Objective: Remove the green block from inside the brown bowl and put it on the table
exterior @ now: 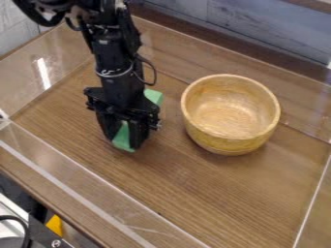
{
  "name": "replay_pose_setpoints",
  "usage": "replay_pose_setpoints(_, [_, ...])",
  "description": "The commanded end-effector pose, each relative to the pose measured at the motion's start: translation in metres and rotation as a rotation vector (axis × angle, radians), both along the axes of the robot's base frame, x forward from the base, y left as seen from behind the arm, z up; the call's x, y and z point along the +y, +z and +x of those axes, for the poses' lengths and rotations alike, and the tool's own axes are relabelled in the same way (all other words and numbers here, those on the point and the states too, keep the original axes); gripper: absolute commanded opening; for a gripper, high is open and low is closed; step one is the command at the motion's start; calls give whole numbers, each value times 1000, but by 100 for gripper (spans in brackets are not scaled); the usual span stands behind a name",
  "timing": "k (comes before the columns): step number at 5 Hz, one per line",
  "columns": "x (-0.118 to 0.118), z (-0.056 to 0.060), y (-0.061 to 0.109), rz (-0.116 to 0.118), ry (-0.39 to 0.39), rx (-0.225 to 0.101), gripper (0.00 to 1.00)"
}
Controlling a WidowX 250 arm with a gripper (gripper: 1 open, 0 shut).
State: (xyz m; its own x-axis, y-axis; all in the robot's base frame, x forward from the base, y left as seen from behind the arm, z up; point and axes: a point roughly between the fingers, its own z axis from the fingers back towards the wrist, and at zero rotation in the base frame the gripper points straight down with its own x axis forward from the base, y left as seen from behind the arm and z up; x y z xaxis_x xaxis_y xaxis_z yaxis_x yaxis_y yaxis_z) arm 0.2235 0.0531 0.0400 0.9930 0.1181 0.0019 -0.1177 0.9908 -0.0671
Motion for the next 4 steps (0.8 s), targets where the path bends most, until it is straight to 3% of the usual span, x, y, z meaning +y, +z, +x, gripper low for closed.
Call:
replay_pose_setpoints(1, [-2,4,7,3,-3,-35,0])
replay_pose_setpoints(2, [-4,3,7,0,-1,-34,0])
replay_pose_setpoints(3, [-5,3,6,-3,2,-34,100])
replay_pose_setpoints(4, [-5,2,5,-7,9,-38,100])
